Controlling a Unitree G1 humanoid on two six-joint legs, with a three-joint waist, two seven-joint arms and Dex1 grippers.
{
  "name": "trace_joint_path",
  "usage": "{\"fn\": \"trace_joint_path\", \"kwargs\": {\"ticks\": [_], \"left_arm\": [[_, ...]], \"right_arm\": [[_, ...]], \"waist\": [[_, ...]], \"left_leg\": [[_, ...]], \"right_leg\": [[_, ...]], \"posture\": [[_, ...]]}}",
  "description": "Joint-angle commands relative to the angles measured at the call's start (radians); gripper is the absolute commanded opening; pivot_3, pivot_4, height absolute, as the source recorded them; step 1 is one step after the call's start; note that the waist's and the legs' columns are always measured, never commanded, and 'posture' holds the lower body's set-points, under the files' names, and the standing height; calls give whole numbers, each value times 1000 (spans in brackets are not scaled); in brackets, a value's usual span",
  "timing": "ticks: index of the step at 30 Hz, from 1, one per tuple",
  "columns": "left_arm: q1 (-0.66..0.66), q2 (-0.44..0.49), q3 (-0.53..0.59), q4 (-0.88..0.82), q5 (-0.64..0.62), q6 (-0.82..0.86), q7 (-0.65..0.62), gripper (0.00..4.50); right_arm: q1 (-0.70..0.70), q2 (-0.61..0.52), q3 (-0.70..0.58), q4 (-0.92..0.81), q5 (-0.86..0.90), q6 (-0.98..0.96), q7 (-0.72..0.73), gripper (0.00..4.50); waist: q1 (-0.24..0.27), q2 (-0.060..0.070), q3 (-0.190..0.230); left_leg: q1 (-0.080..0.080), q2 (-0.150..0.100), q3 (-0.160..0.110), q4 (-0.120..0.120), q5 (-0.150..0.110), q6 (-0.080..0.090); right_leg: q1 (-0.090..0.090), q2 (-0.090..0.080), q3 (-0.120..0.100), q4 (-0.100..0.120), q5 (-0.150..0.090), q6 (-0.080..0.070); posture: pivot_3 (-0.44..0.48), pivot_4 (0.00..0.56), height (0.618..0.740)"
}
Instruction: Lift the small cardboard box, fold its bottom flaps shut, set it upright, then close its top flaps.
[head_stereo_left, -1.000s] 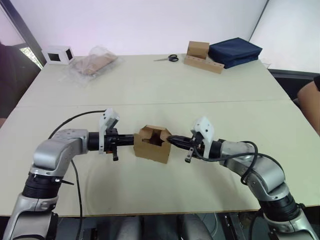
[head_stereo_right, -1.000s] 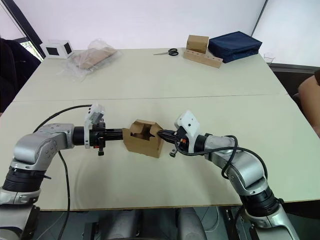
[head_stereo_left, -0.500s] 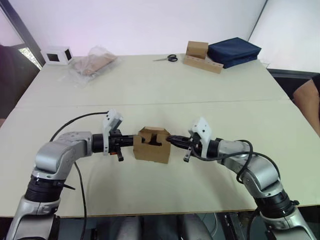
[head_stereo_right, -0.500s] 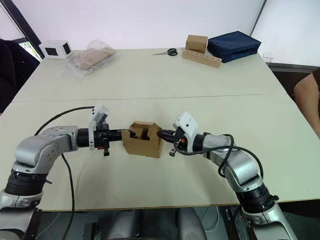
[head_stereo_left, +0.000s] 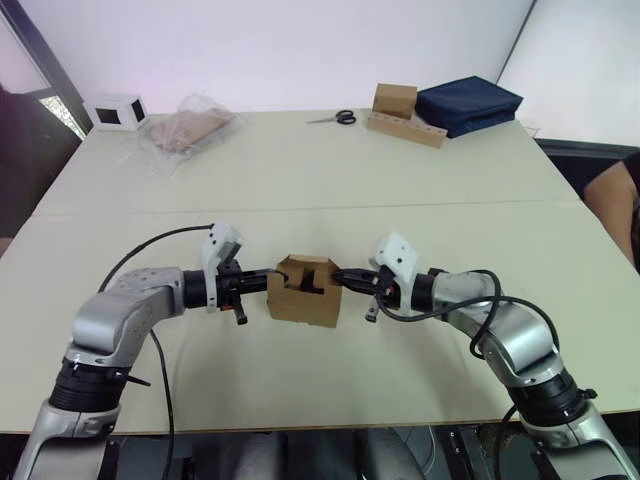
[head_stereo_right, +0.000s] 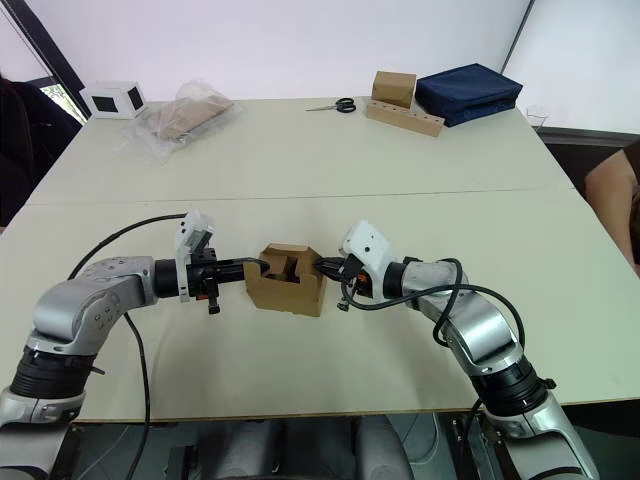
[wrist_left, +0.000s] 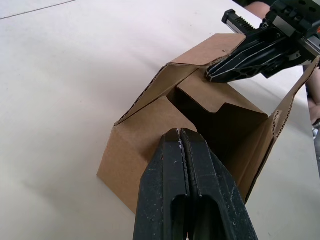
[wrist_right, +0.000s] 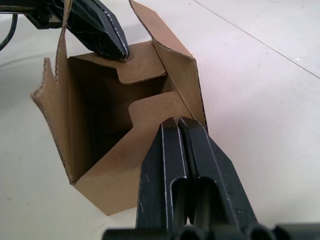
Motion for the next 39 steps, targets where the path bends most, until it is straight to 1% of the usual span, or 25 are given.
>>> {"fn": "trace_joint_path", "kwargs": {"ticks": [1,8,13,17,24,27,30,32,36,39], "left_arm": [[18,12,-35,-13,32,2,18,0],[14,31,-22,3,30,-20,-3,0],[6,24,-20,18,36,-36,3,0],[5,33,-27,-4,46,-32,21,0],[14,47,-12,-48,17,-3,28,0],[-1,38,22,-34,-11,7,32,0],[-29,38,68,-26,-86,58,15,0],[-46,52,87,-17,-106,68,-3,0],[-94,75,90,50,-78,38,-19,0],[-157,82,78,157,-35,-15,-35,0]], "right_arm": [[-15,-13,36,-23,-27,37,3,8],[-31,-19,38,-12,-46,51,14,8],[-38,-18,29,2,-47,48,26,8],[-40,-28,23,2,-62,40,28,8],[-28,-27,29,-15,-57,50,32,8],[-30,-16,17,-20,-40,54,36,8],[-36,1,-25,-26,8,62,41,8],[-40,3,-60,-40,42,80,44,8],[-41,-9,-102,-58,78,106,45,8],[-27,-15,-152,-73,122,121,52,8]], "waist": [[0,0,-1],[0,1,-2],[0,1,-2],[0,1,-2],[0,1,-2],[0,1,-2],[0,0,-2],[0,0,-2],[1,0,-2],[1,0,-2]], "left_leg": [[0,0,0,0,0,0],[1,0,0,0,0,0],[1,0,0,0,0,0],[1,0,0,0,0,0],[1,0,0,0,0,0],[1,0,0,0,0,0],[1,0,0,0,0,0],[0,0,0,0,0,0],[0,0,0,0,0,0],[0,0,0,-1,0,0]], "right_leg": [[0,0,0,0,0,0],[0,0,0,0,0,0],[0,0,0,0,0,0],[1,0,0,0,0,0],[1,0,0,0,0,0],[1,0,0,0,0,0],[1,0,0,0,0,0],[0,0,0,0,0,0],[0,0,0,-1,0,0],[0,0,0,-1,0,0]], "posture": [[0,150,740],[0,150,740],[0,150,740],[0,150,740],[0,150,740],[0,150,740],[0,150,740],[0,150,740],[0,150,740],[0,150,740]]}}
